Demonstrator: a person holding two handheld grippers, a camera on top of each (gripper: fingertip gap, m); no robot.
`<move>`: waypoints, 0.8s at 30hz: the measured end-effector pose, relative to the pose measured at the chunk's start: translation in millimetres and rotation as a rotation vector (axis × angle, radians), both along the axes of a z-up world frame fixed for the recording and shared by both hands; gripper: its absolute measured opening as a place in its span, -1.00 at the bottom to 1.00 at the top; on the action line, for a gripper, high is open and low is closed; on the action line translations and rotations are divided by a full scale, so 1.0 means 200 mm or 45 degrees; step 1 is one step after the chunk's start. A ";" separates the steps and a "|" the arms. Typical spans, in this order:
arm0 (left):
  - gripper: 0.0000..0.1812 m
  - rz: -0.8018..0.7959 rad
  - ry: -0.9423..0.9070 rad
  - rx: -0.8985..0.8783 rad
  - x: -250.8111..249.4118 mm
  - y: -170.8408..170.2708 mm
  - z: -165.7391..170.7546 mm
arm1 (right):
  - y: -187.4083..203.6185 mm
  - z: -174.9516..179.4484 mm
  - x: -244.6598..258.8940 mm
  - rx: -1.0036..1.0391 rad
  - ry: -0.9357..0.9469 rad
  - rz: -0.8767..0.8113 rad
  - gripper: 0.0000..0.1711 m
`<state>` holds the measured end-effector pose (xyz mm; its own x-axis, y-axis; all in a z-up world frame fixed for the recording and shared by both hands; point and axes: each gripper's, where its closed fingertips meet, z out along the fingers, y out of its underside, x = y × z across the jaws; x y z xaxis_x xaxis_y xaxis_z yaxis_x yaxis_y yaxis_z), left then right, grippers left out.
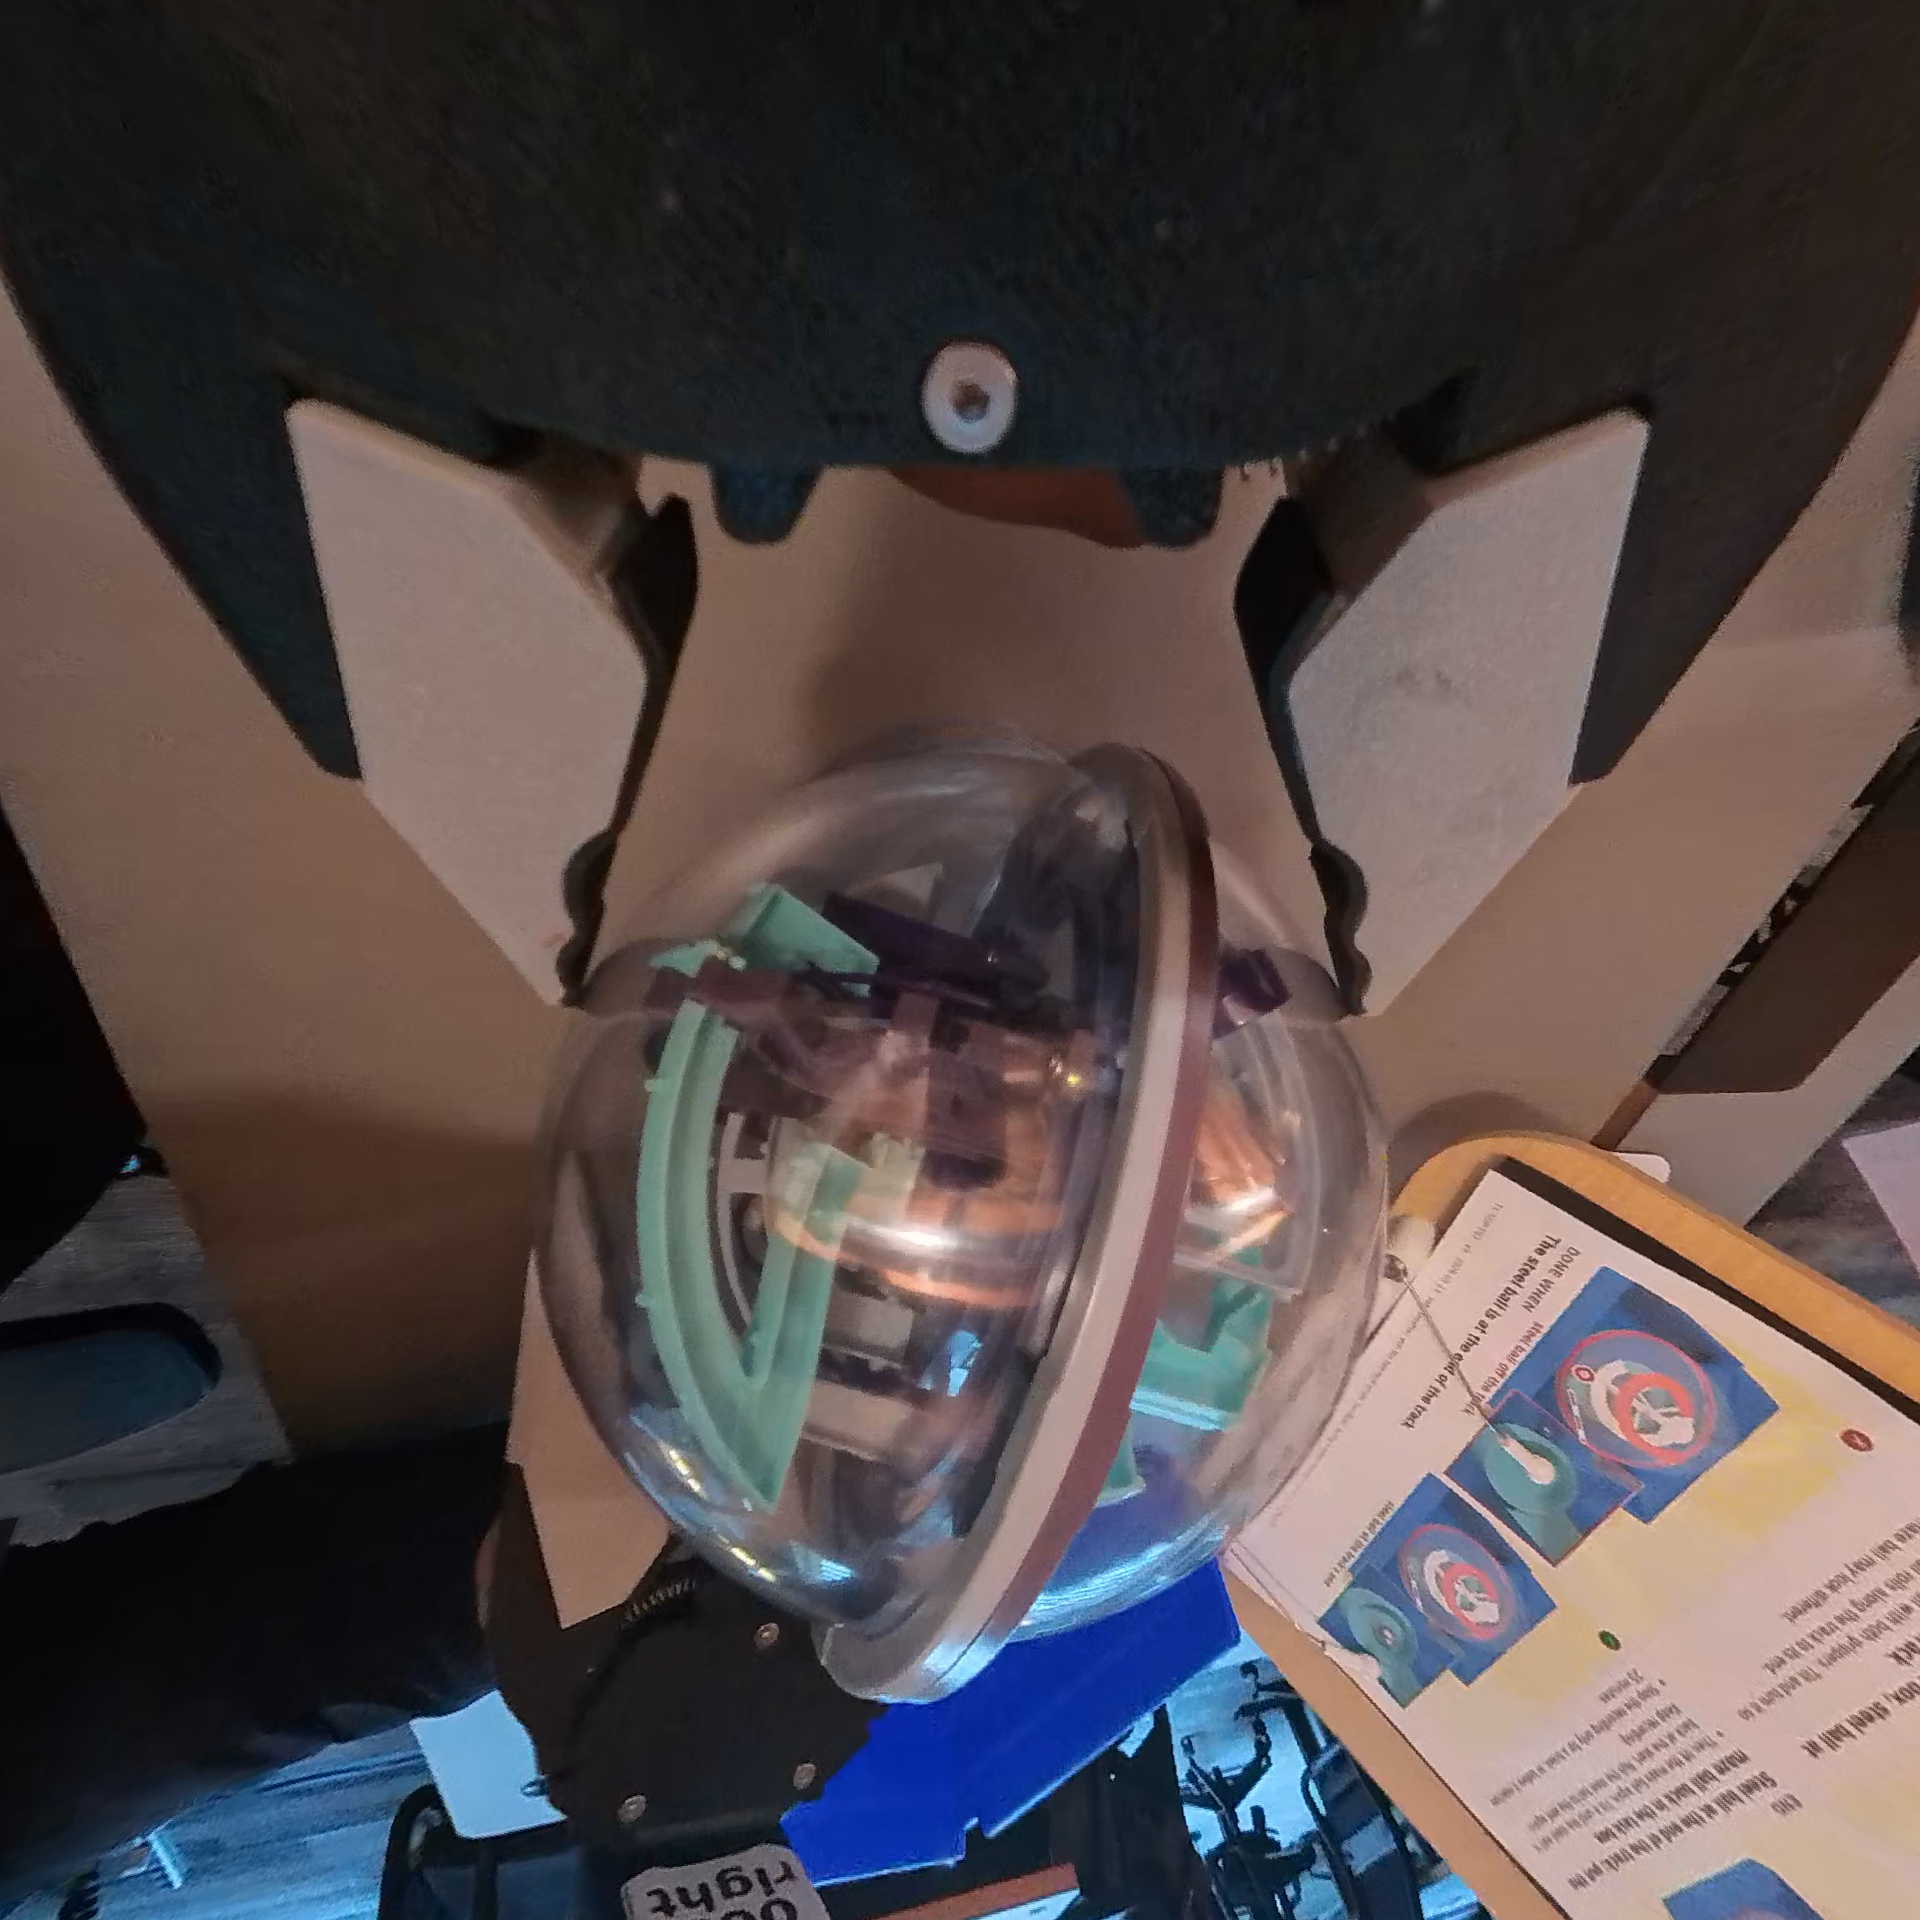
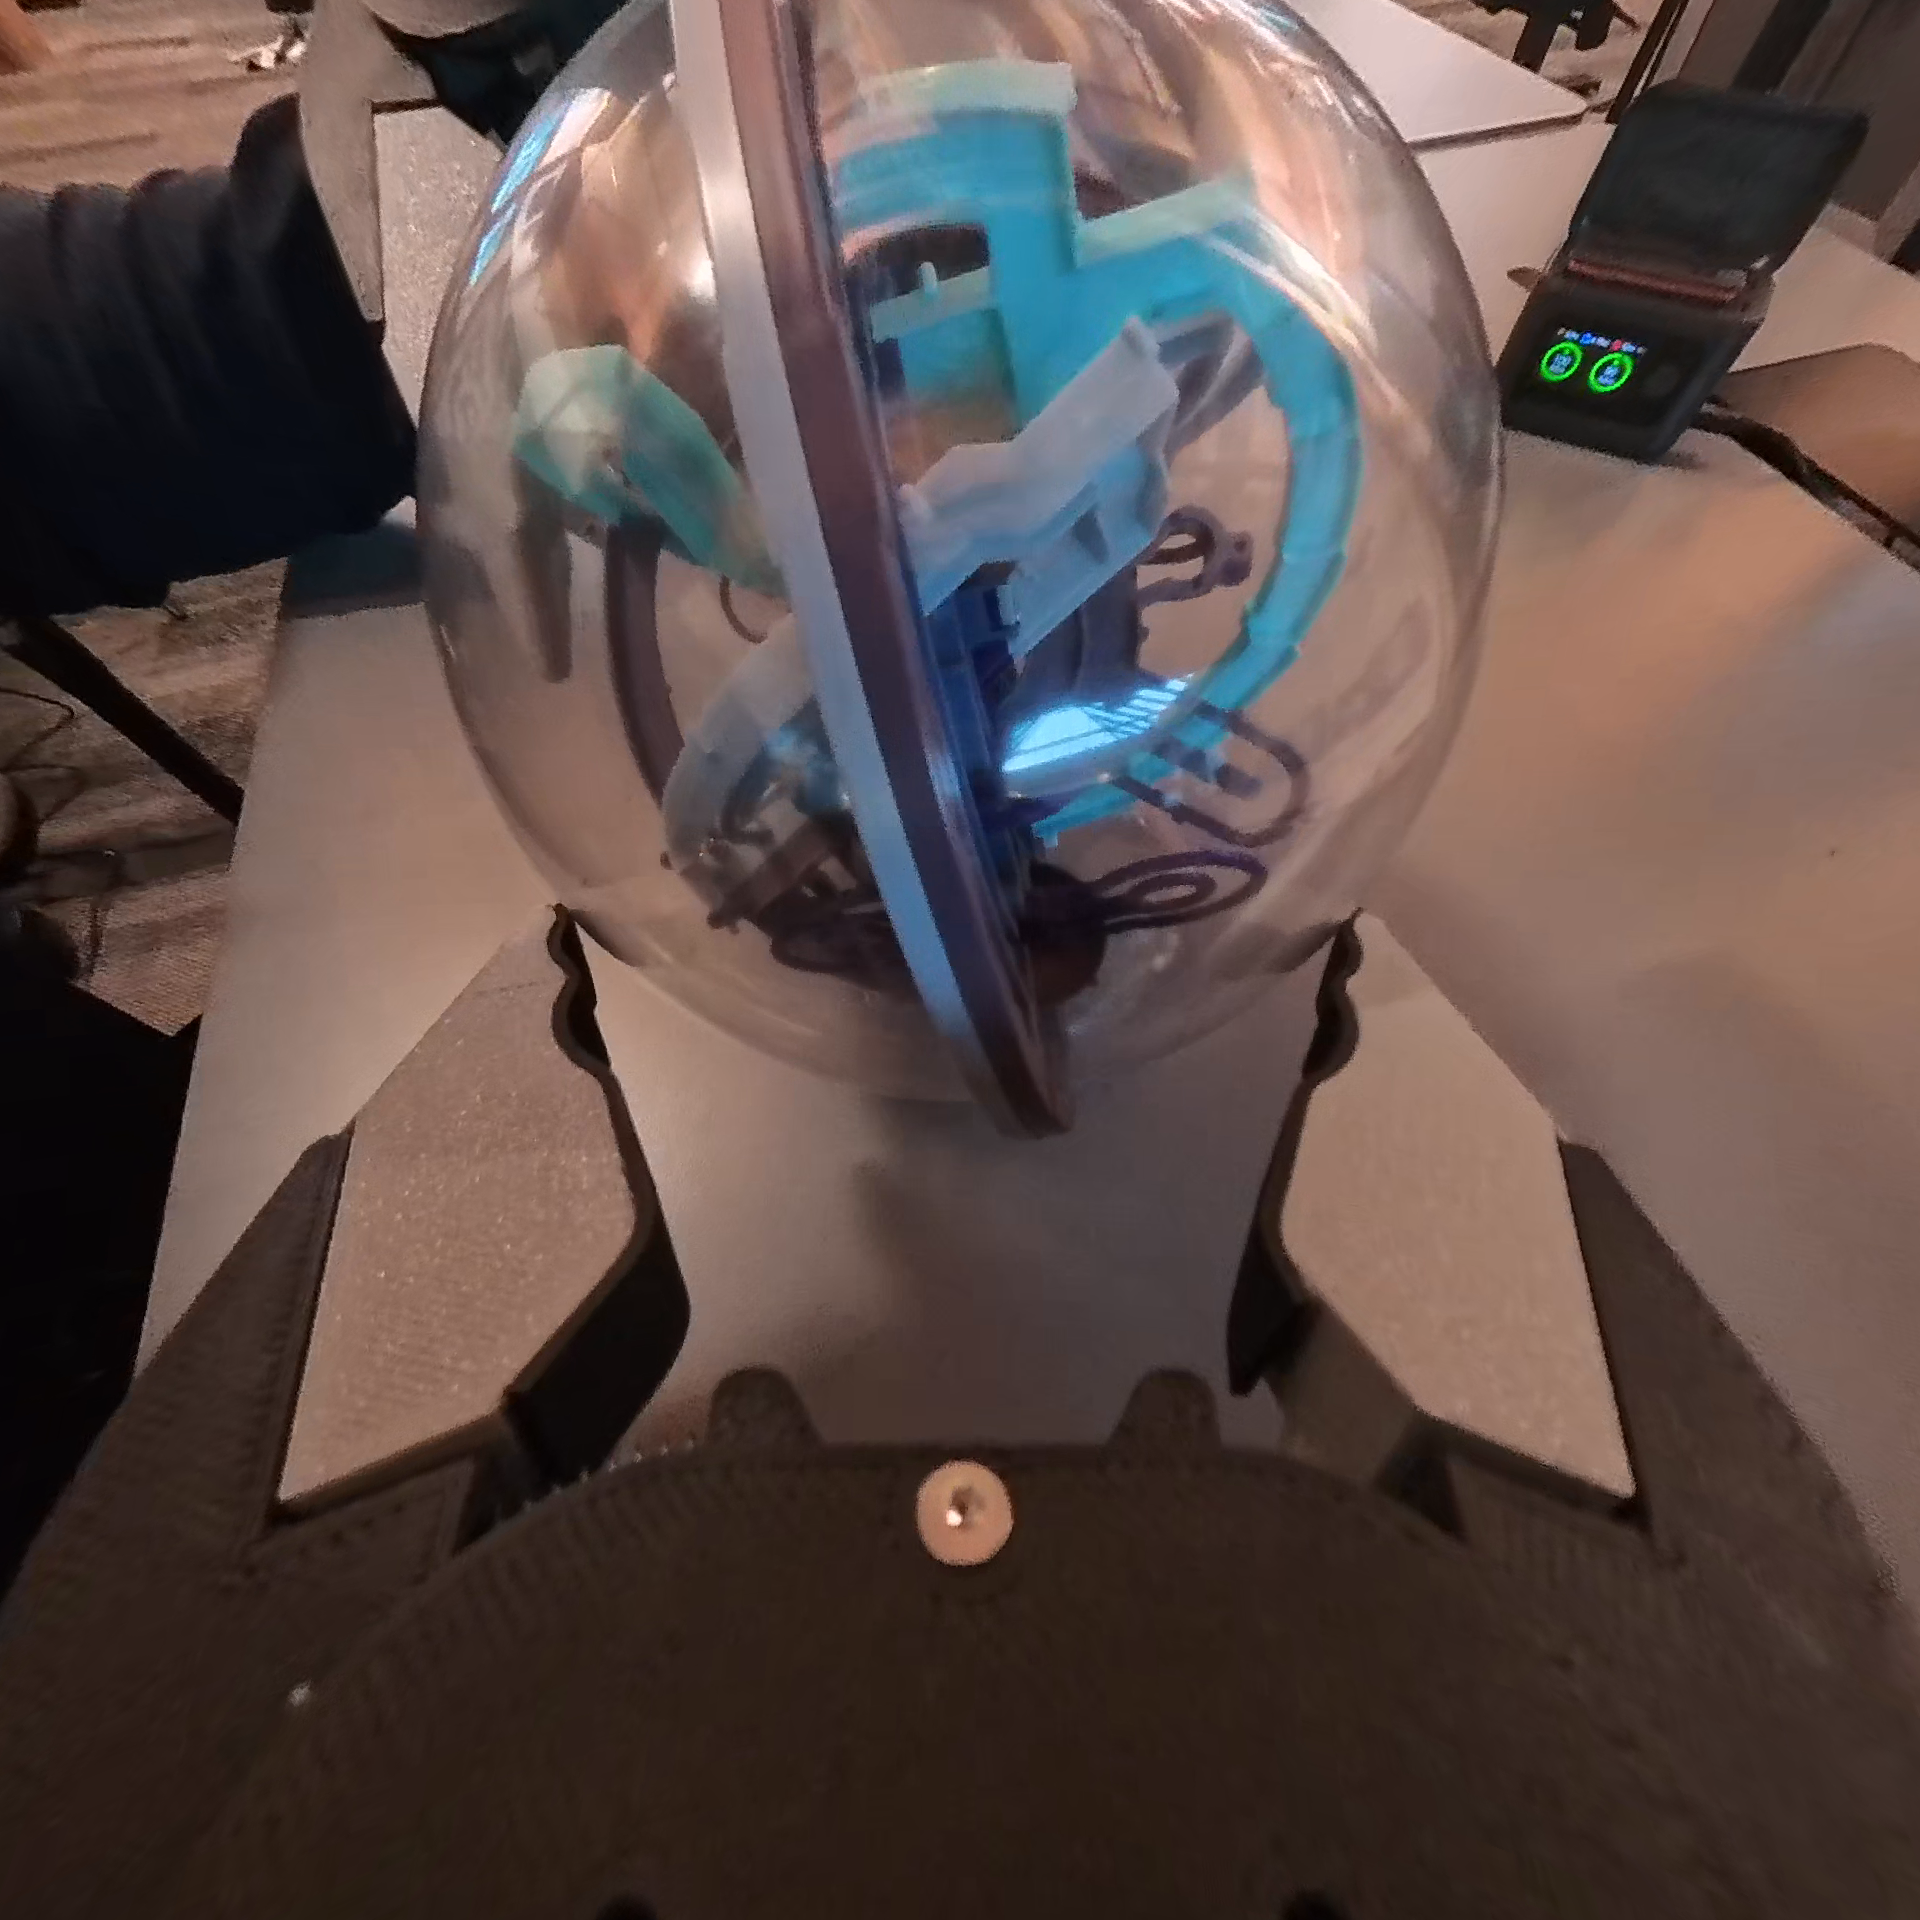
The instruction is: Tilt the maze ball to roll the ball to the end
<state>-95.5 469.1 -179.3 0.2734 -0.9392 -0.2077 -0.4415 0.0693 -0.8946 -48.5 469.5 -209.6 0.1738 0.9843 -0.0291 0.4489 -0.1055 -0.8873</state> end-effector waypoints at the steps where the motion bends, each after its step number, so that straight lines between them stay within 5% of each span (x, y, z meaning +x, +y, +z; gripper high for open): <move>1: 0.49 -0.009 -0.008 -0.008 0.00 0.00 0.00 | 0.00 -0.01 0.00 -0.013 -0.004 -0.003 0.57; 24: 0.51 -0.150 -0.088 -0.061 0.12 -0.14 0.05 | -0.17 0.05 0.12 -0.052 -0.032 -0.154 0.56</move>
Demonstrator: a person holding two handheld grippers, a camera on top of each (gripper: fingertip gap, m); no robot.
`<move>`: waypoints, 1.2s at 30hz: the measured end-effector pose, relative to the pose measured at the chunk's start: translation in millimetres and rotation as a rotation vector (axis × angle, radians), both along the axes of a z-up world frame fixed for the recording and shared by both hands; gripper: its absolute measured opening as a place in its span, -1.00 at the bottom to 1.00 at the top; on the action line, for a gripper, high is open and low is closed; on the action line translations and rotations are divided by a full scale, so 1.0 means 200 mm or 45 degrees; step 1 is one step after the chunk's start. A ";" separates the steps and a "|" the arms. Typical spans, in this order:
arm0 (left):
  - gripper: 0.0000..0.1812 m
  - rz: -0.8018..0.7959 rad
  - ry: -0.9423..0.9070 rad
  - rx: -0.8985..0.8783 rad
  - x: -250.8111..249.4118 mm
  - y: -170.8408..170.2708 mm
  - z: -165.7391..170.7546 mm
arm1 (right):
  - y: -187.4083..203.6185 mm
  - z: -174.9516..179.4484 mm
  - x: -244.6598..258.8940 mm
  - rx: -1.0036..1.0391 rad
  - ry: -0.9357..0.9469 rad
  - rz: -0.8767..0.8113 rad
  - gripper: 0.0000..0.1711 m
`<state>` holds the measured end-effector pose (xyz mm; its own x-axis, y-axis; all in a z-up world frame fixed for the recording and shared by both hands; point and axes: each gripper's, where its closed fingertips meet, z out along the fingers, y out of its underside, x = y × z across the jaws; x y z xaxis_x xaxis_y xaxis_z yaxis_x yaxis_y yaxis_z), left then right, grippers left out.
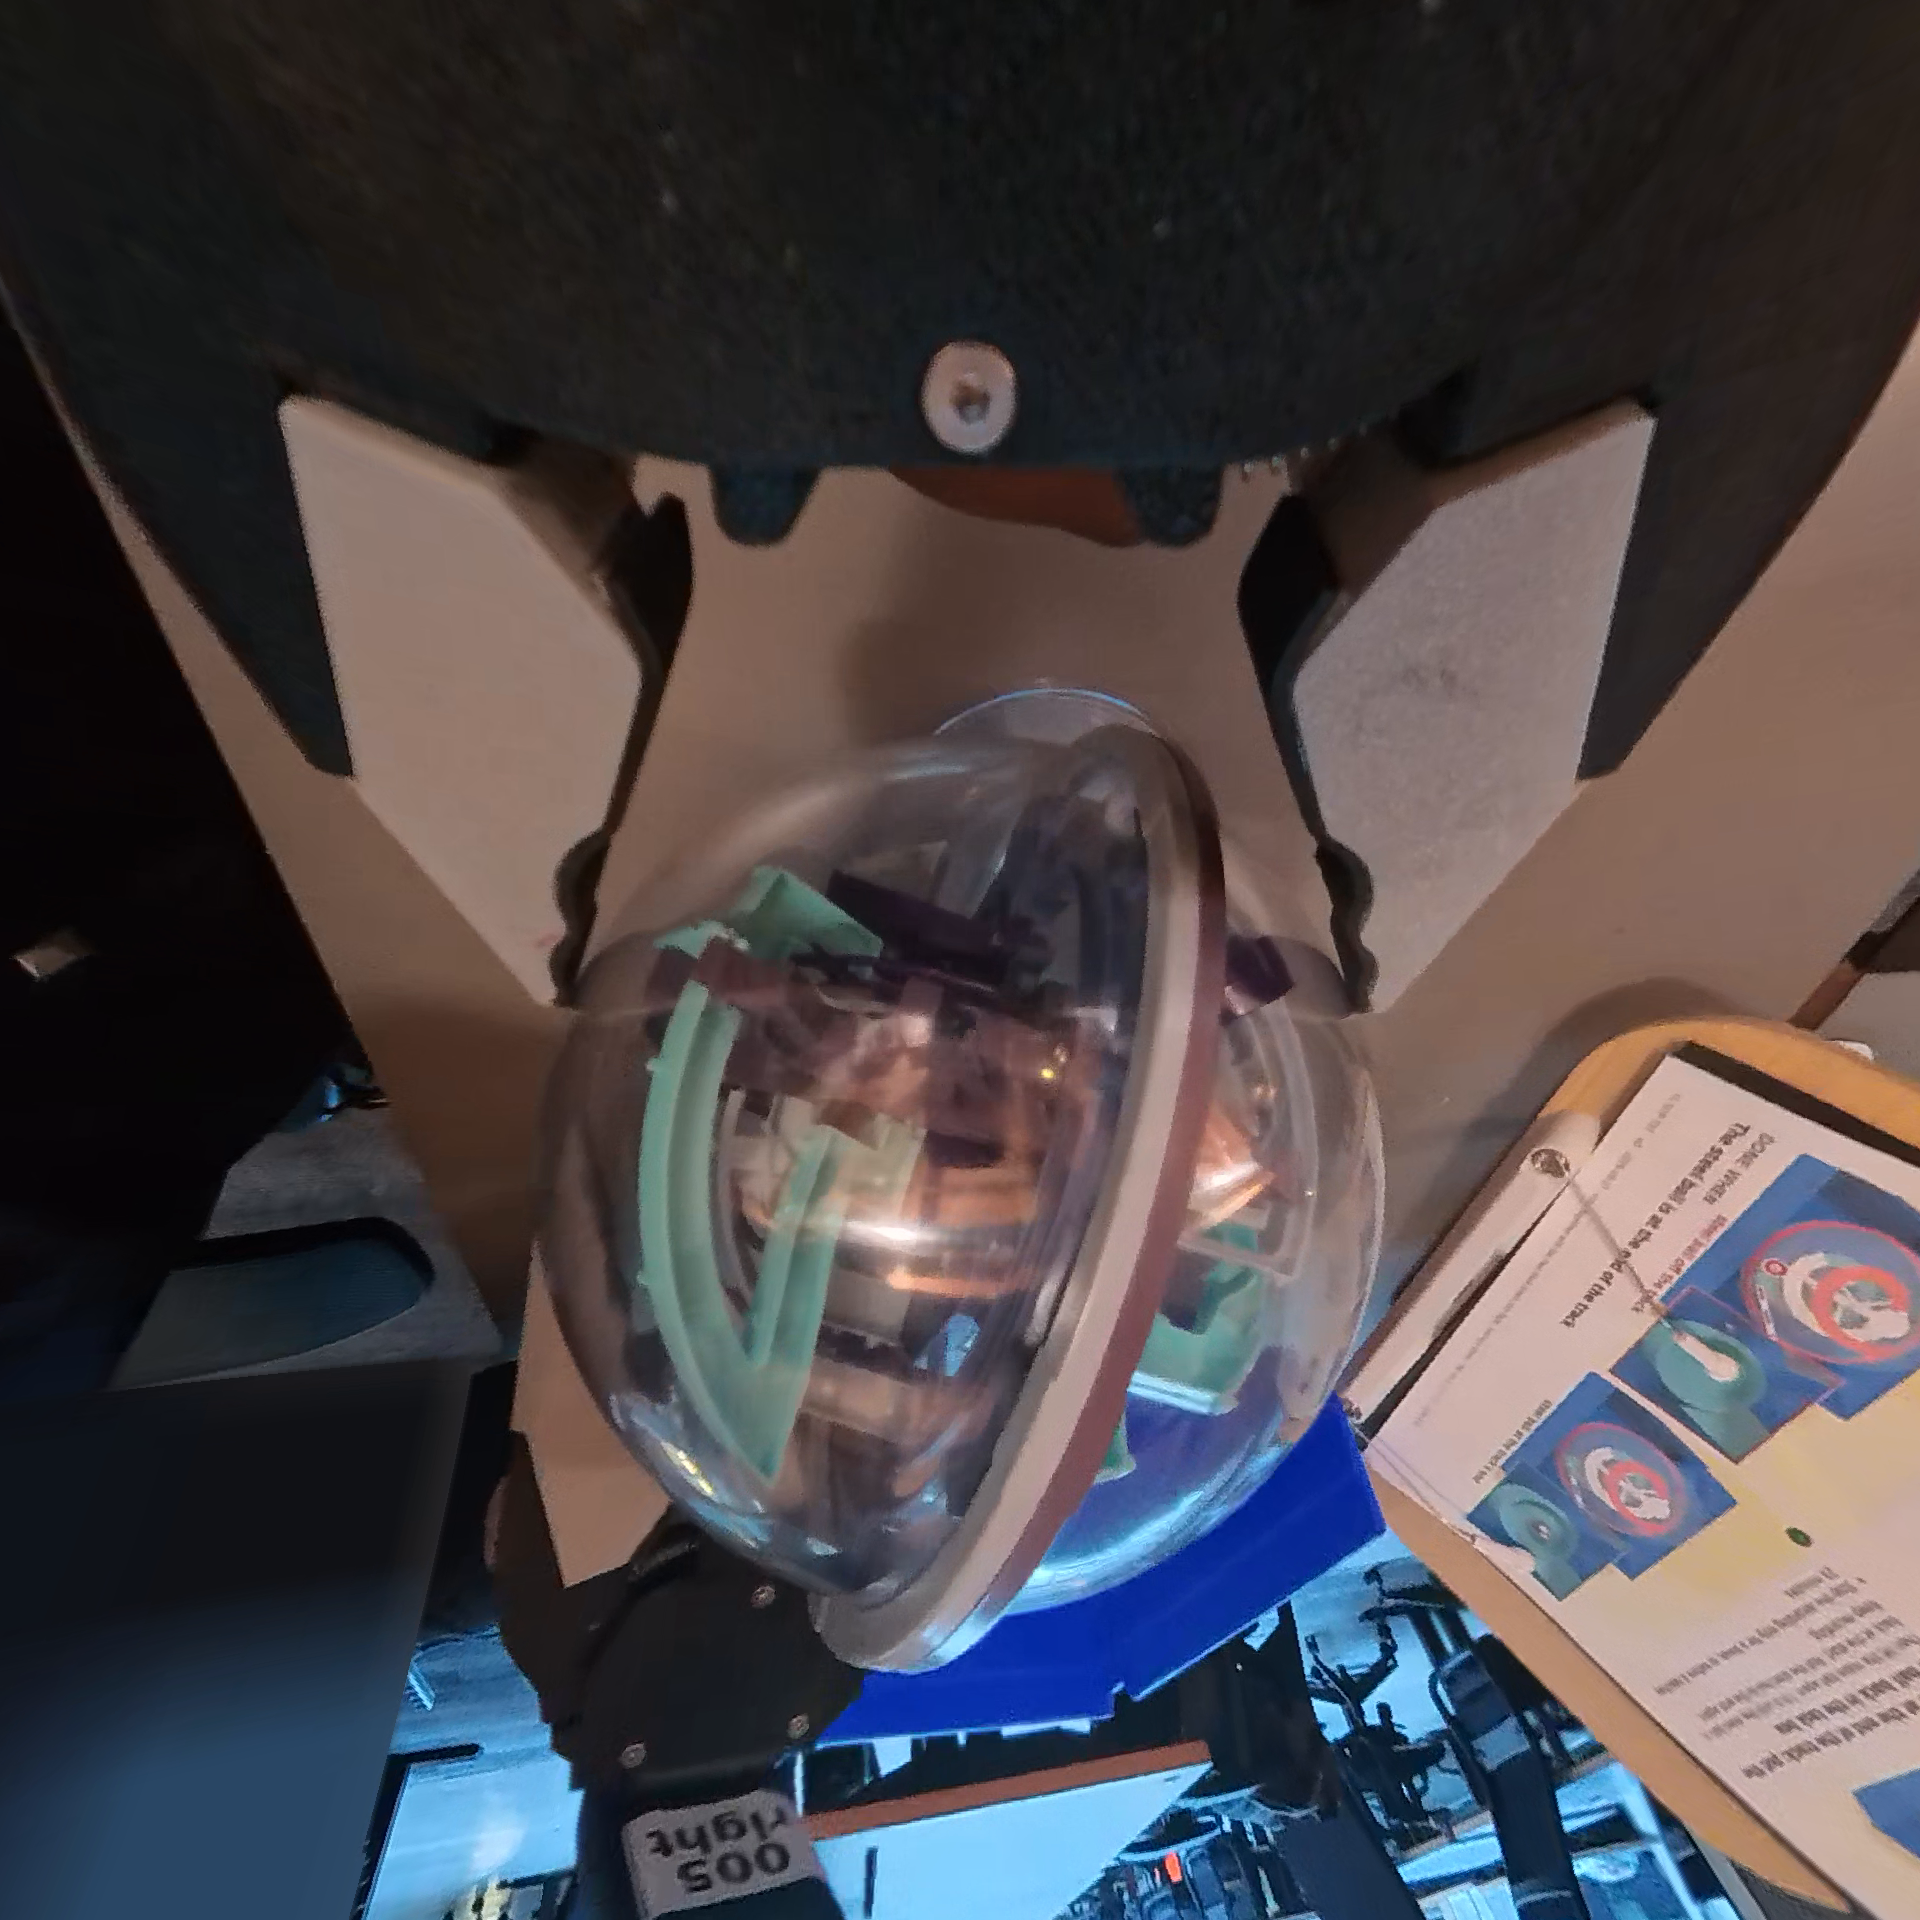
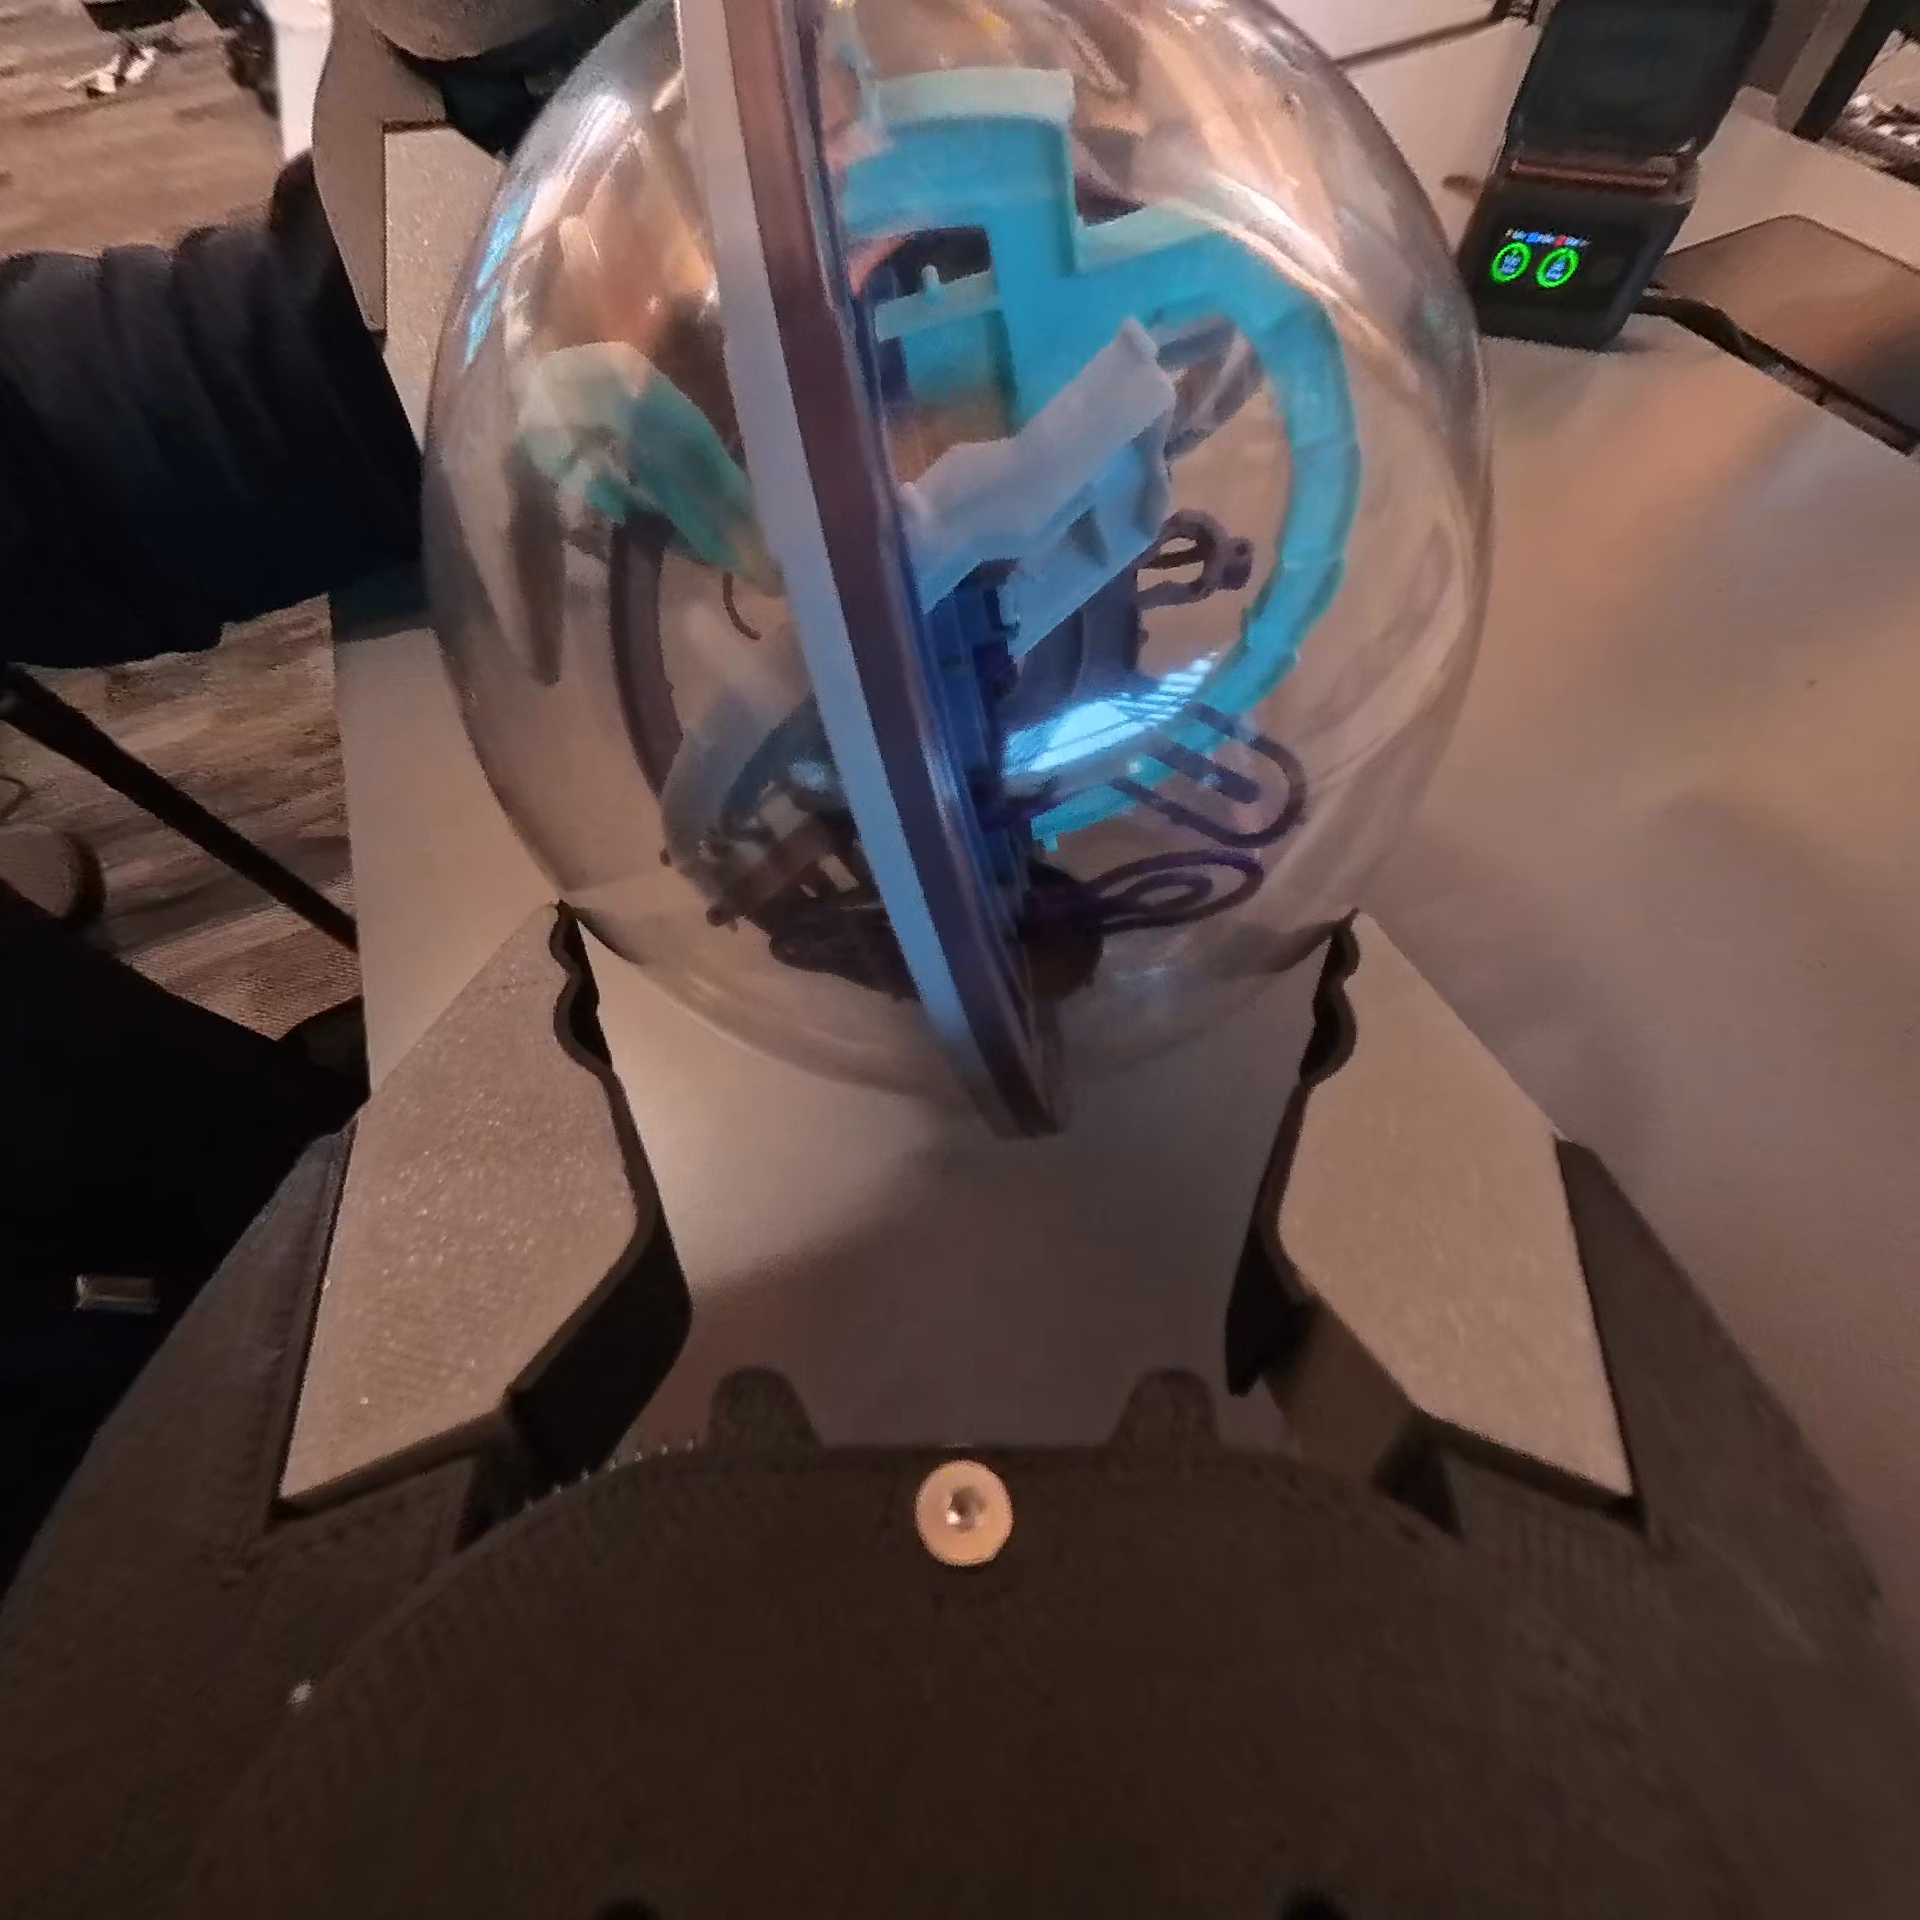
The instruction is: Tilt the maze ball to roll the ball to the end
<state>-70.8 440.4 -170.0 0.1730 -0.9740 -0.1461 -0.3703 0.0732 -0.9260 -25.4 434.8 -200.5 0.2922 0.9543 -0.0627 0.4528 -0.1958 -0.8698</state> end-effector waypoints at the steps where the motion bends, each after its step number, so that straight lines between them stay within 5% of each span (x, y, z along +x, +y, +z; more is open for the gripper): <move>1: 0.51 -0.005 0.004 0.008 0.01 -0.01 0.01 | -0.01 0.01 0.01 0.012 -0.006 -0.007 0.56; 15: 0.56 0.157 -0.057 0.102 -0.10 0.22 0.09 | 0.25 0.12 -0.11 0.162 -0.076 0.113 0.56; 22: 0.56 0.210 0.018 0.136 -0.09 0.27 -0.07 | 0.31 -0.02 -0.09 0.244 -0.150 0.123 0.56; 36: 0.57 0.137 -0.028 0.096 -0.04 0.09 -0.08 | 0.11 -0.02 -0.05 0.247 -0.098 0.040 0.56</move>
<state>-79.6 457.7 -186.2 0.2799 -0.9360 -0.2136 -0.3597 0.1041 -0.9272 -36.0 457.4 -203.7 0.2589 0.9551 0.1444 0.5224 -0.0127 -0.8526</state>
